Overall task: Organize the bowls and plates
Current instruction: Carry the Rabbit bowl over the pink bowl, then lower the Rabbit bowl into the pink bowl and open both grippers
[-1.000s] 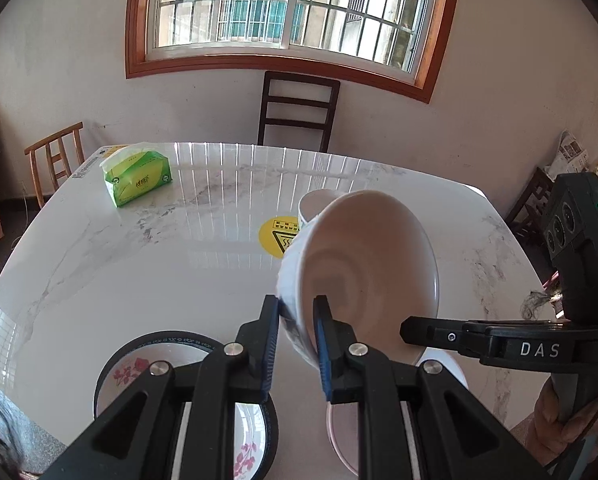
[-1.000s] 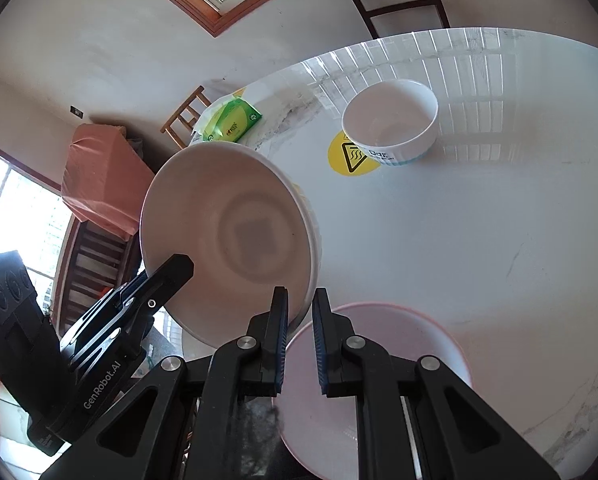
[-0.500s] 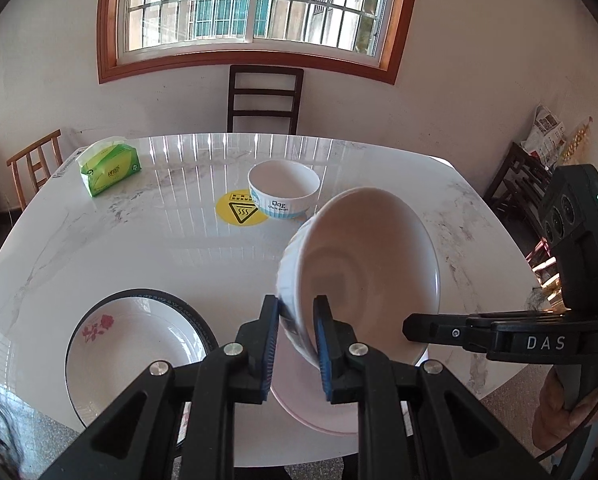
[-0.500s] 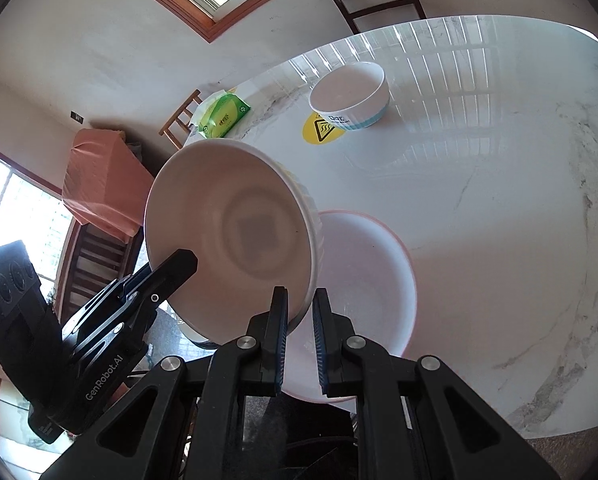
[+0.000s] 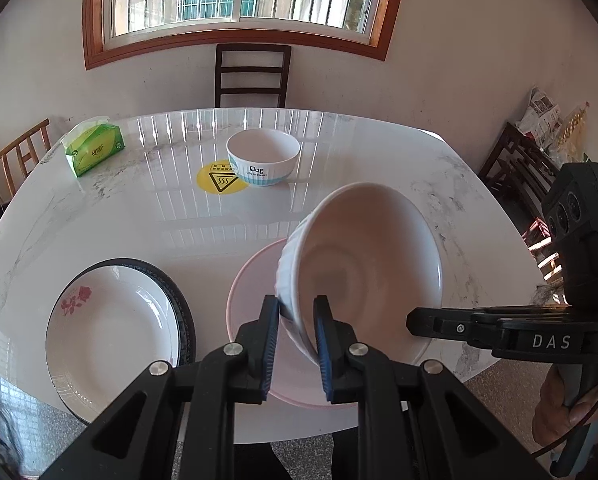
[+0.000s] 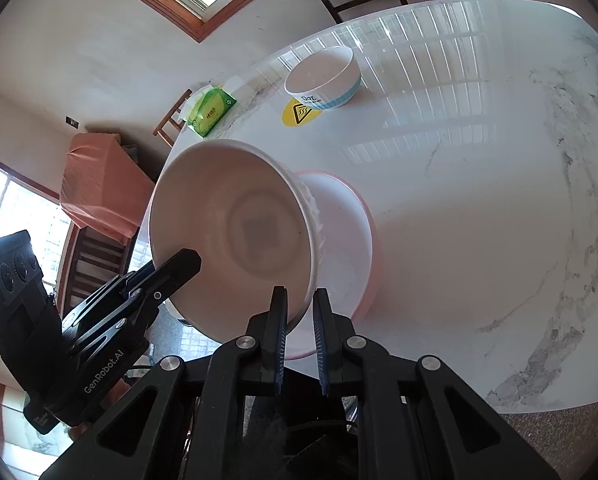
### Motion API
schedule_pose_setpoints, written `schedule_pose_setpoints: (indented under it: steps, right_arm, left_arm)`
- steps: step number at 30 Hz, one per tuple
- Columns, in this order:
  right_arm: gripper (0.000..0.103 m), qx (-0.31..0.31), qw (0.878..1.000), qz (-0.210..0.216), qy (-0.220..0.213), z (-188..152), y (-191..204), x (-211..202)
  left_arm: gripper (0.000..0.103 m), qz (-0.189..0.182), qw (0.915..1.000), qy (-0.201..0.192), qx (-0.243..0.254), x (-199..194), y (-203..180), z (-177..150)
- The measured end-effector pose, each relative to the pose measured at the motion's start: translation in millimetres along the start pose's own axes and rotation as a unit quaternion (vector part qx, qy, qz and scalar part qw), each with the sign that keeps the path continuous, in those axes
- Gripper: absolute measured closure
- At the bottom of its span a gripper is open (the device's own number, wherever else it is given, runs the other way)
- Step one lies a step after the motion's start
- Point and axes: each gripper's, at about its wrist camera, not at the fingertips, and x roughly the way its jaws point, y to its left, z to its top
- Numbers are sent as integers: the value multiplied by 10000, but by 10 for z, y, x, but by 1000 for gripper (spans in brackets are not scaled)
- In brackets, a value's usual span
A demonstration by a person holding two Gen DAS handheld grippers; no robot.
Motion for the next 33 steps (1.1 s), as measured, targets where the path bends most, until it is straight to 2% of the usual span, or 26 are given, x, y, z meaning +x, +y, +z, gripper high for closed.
schedule_pose_setpoints:
  steps: [33]
  right_arm:
    - [90,99,9998,-107,158,2,-86,132]
  left_arm:
    - [84,-107,9964,807,-231,366,47,-189]
